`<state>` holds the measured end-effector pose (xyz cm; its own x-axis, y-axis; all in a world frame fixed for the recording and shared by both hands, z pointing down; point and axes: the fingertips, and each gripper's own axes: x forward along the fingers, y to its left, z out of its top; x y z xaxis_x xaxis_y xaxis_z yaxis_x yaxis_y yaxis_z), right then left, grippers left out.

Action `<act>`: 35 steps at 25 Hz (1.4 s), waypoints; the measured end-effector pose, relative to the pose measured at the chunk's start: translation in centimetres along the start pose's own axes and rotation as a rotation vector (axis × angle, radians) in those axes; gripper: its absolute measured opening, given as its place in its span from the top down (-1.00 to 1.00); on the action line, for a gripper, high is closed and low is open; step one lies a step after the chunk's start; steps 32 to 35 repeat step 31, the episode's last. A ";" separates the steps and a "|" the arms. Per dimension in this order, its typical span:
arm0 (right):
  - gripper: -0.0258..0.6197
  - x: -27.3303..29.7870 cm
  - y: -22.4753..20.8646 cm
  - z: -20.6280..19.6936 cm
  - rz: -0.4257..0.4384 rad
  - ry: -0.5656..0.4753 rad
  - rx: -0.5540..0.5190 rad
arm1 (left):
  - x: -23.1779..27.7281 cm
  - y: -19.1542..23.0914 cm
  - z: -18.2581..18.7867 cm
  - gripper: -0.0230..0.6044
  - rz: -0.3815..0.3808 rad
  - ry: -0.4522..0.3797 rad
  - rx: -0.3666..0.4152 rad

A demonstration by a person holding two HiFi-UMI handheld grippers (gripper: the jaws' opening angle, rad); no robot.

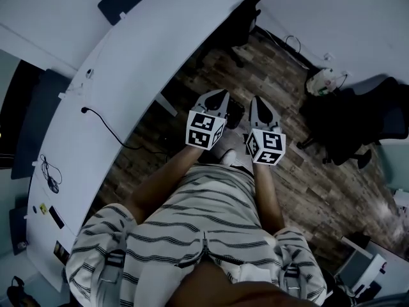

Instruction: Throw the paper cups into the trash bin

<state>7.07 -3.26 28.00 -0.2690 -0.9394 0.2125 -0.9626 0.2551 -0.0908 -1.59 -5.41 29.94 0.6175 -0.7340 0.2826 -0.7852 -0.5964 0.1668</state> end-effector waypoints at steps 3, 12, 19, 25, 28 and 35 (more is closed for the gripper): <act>0.89 0.3 0.3 0.8 0.014 -0.020 -0.009 | -0.3 -0.1 1.0 0.85 -0.012 -0.022 0.019; 0.89 1.2 0.4 2.9 0.056 -0.064 -0.034 | -0.5 0.0 3.1 0.85 -0.033 -0.104 0.030; 0.89 2.3 0.0 3.0 0.086 -0.101 -0.043 | 0.7 0.4 2.8 0.85 -0.041 -0.118 0.020; 0.89 3.3 -1.0 3.0 0.091 -0.115 -0.037 | 2.1 0.7 2.7 0.85 -0.051 -0.126 0.034; 0.89 3.6 -1.3 2.8 0.102 -0.121 -0.037 | 2.7 1.0 2.3 0.85 -0.049 -0.123 0.027; 0.89 4.1 -1.5 2.7 0.114 -0.134 -0.036 | 3.2 1.2 2.0 0.85 -0.049 -0.122 0.029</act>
